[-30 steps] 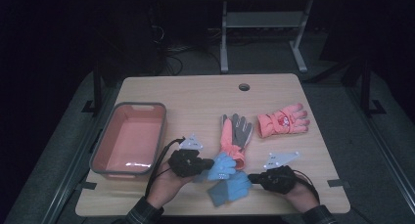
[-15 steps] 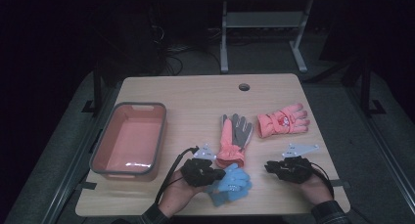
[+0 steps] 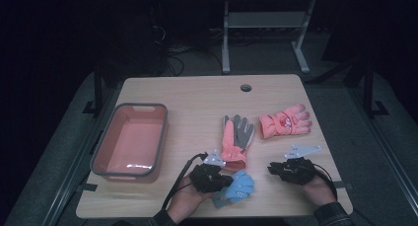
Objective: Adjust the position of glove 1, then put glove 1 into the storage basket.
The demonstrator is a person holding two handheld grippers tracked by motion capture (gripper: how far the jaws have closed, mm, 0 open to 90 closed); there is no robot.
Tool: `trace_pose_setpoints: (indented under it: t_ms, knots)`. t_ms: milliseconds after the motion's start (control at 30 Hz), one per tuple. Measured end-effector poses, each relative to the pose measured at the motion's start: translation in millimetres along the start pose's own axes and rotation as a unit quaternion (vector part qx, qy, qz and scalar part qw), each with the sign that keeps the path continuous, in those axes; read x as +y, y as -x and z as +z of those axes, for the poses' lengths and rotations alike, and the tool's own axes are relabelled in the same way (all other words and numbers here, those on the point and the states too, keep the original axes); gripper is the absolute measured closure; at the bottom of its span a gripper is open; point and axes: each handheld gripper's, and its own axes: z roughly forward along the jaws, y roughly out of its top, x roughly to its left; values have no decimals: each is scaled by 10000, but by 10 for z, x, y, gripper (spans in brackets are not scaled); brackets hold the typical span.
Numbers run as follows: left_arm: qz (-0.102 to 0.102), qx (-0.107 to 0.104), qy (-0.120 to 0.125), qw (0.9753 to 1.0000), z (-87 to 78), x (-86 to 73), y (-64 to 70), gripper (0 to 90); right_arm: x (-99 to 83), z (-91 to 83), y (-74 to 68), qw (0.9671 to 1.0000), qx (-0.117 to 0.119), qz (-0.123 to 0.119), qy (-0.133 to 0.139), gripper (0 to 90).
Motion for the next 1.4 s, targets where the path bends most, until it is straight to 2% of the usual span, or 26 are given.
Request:
trace_pose_setpoints:
  t_ms: [33,67,133,167,200,233,267,300,333,367,400,500,533,667,733,800,833,933,967,1033,1100,1133,1233,1300,1400]
  knots:
    - [35,14,2,10000,3,0,0,789,0,0,0,10000,0,0,0,732]
    - [62,20,29,10000,4,-1,-3,746,-3,-3,7,10000,-20,-9,7,707]
    - [114,-49,30,9999,5,2,-21,628,-7,-13,25,10000,-30,25,51,649]
    - [207,-88,2,9997,8,8,-46,519,-15,-17,48,9999,-89,54,87,599]
    - [313,-143,-40,9994,13,10,-64,463,-22,-16,64,9999,-106,57,80,572]
    - [313,-143,-40,9994,13,10,-64,415,-22,-16,64,9999,-106,57,80,572]
    - [391,-161,-61,9991,22,10,-76,415,-29,-9,75,9999,-132,84,73,527]
    - [476,-148,-73,9987,33,6,-83,374,-38,-1,87,9998,-174,93,70,493]
    - [586,-141,-128,9981,46,2,-88,290,-46,17,106,9997,-224,116,47,433]
    - [718,-112,-177,9972,60,-5,-91,290,-46,17,106,9997,-224,116,47,433]
    - [772,-125,-205,9967,79,-13,-87,219,-40,36,115,9995,-282,128,44,380]
    - [908,-197,-303,9952,133,-38,-71,169,-24,57,122,9994,-325,121,33,339]
    - [1029,-180,-365,9939,154,-48,-64,155,-20,68,128,9994,-329,84,40,326]
    - [1093,-201,-396,9930,219,-71,-39,135,0,121,125,9992,-368,125,-39,287]
    - [1217,-163,-498,9912,285,-81,-22,135,3,142,131,9991,-416,93,-76,262]
    - [1252,-151,-550,9905,312,-86,-10,135,2,146,132,9990,-437,82,-70,255]
    - [1327,-141,-634,9890,327,-89,-7,135,0,152,136,9990,-449,55,-54,246]
    - [1430,-97,-747,9869,359,-108,2,135,-6,162,137,9988,-478,42,-18,225]
    - [1377,-83,-678,9881,367,-117,15,132,-10,166,136,9989,-478,29,-3,220]
    - [1451,-46,-708,9869,366,-120,19,133,-16,173,135,9988,-497,-24,16,202]
    - [1443,-8,-654,9874,374,-130,31,133,-20,179,130,9987,-511,-51,22,193]
    - [1491,17,-660,9866,374,-134,35,135,-22,182,129,9986,-521,-77,31,186]
    - [1492,83,-631,9868,377,-142,54,145,-26,189,119,9985,-540,-110,30,172]
    - [1553,158,-644,9856,369,-148,62,166,-30,195,115,9985,-545,-97,51,158]
    - [1539,179,-635,9859,343,-151,55,233,-34,201,115,9984,-544,-106,64,146]
